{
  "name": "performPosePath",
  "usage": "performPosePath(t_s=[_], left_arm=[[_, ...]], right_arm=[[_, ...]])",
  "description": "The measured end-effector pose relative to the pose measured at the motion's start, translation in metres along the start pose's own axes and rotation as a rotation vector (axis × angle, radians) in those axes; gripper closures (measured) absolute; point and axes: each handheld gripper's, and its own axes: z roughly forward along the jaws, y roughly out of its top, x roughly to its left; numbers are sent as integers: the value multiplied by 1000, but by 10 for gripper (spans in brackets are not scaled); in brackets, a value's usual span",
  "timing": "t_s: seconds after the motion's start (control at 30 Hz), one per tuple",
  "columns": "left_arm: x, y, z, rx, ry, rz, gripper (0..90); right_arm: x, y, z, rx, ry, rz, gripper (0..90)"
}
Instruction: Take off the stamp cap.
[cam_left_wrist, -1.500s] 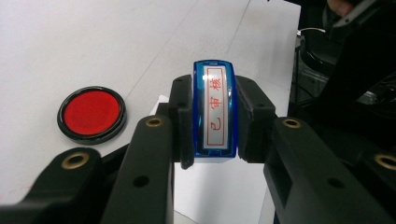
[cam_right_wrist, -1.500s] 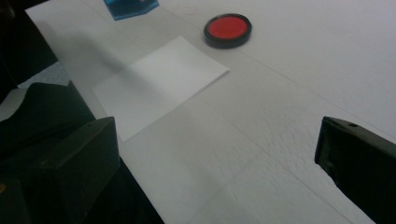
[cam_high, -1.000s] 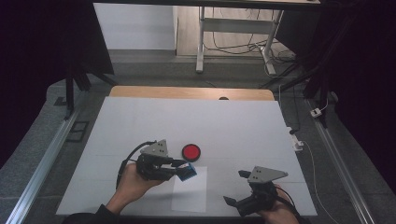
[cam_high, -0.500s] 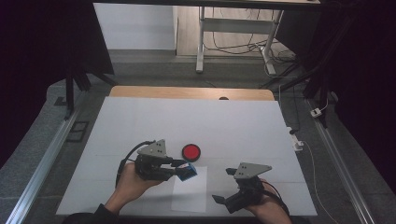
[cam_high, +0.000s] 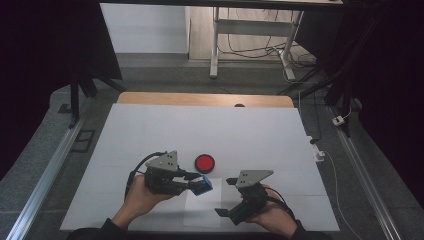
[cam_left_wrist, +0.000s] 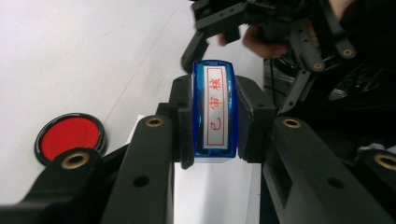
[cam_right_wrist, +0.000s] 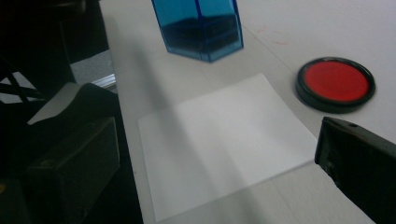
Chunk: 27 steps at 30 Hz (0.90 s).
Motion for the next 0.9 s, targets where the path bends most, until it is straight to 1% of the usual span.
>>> performPosePath(t_s=[0.07, 0.1, 0.17, 0.2, 0.23, 0.3, 0.4, 0.43, 0.47, 0.53, 0.57, 0.6, 0.7, 0.83, 0.87, 0.9], left_arm=[[0, 0, 0, -3, -6, 9, 710], [-1, 0, 0, -2, -9, 24, 711], [-1, 0, 0, 0, -12, 29, 711], [-1, 0, 1, 0, -15, 30, 711], [-2, 0, 1, 2, -20, 39, 711], [-2, 0, 2, 4, -25, 41, 711], [-2, 0, 2, 1, -32, 45, 711], [-2, 0, 2, 1, -32, 45, 711], [-2, 1, 2, -1, -34, 45, 711], [-2, 0, 1, -9, -43, 47, 711], [-2, 0, 1, -9, -43, 47, 711], [-2, 0, 1, -10, -45, 48, 711], [-2, 0, 1, -16, -58, 60, 711], [-4, 1, 1, -16, -67, 91, 711], [-4, 1, 1, -16, -67, 91, 711], [-5, 1, 2, -17, -70, 96, 711]], right_arm=[[-1, 3, 4, -6, 22, -1, 3], [-2, 4, 6, -8, 30, -10, 3], [-2, 6, 10, -4, 51, -21, 4], [-2, 6, 10, -4, 51, -21, 4], [-2, 9, 13, -1, 63, -42, 12], [-2, 11, 16, 0, 77, -65, 44], [-4, 13, 21, -8, 93, -80, 84], [-4, 13, 21, -8, 93, -80, 84], [-5, 14, 23, -9, 103, -90, 130], [-7, 16, 24, -10, 117, -106, 182], [-7, 16, 24, -10, 117, -106, 182], [-7, 18, 25, -9, 136, -117, 251], [-9, 20, 26, -6, 153, -138, 326], [-10, 22, 28, -8, 191, -142, 421], [-10, 22, 28, -8, 191, -142, 421], [-11, 22, 29, -18, 204, -138, 465]])
